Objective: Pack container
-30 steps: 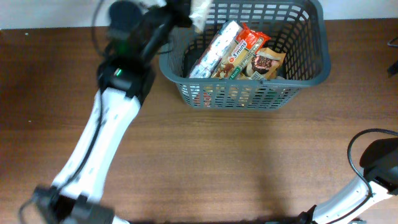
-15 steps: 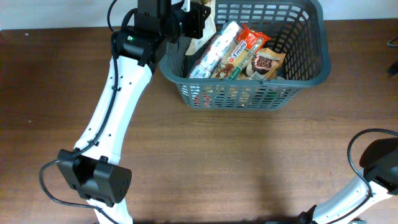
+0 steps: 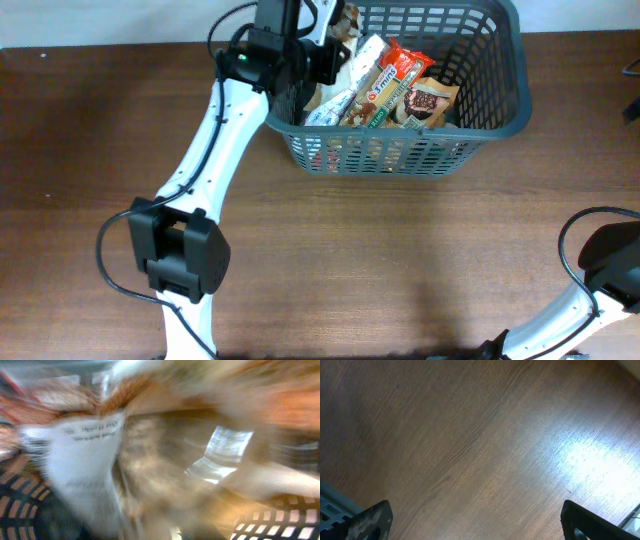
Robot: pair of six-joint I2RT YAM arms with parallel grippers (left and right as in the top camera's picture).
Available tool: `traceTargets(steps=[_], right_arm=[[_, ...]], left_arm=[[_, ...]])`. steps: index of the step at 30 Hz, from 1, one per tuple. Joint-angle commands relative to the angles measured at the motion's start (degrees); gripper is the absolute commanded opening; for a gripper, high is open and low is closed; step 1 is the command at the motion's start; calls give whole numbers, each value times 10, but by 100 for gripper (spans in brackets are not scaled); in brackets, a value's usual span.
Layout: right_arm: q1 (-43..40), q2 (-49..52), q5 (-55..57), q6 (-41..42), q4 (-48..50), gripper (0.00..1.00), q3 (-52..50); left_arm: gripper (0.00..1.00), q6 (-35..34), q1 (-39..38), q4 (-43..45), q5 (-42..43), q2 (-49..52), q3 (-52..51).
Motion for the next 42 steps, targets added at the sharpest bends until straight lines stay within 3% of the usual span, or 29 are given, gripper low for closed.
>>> traceTargets(steps=[1, 2, 3, 8, 14, 23, 30, 34, 42], right_arm=[[1, -7, 3, 5, 0, 99, -3], [1, -7, 3, 5, 0, 99, -3], [1, -7, 3, 5, 0, 99, -3], [1, -7, 3, 5, 0, 99, -3], [1, -7, 3, 5, 0, 99, -3], [1, -7, 3, 5, 0, 99, -3], [1, -7, 3, 5, 0, 99, -3], [1, -7, 3, 5, 0, 99, -3], [1, -7, 3, 5, 0, 99, -3]], left_arm=[[83, 9, 0, 2, -6, 3, 12], [96, 9, 1, 2, -18, 3, 12], [99, 9, 2, 2, -25, 3, 15], [99, 9, 8, -10, -26, 0, 49], [99, 10, 25, -83, -26, -16, 158], [99, 36, 82, -178, -26, -117, 240], [99, 101, 125, -332, -34, -229, 240], [99, 100, 128, -428, -102, -285, 240], [99, 100, 128, -601, -104, -337, 240]])
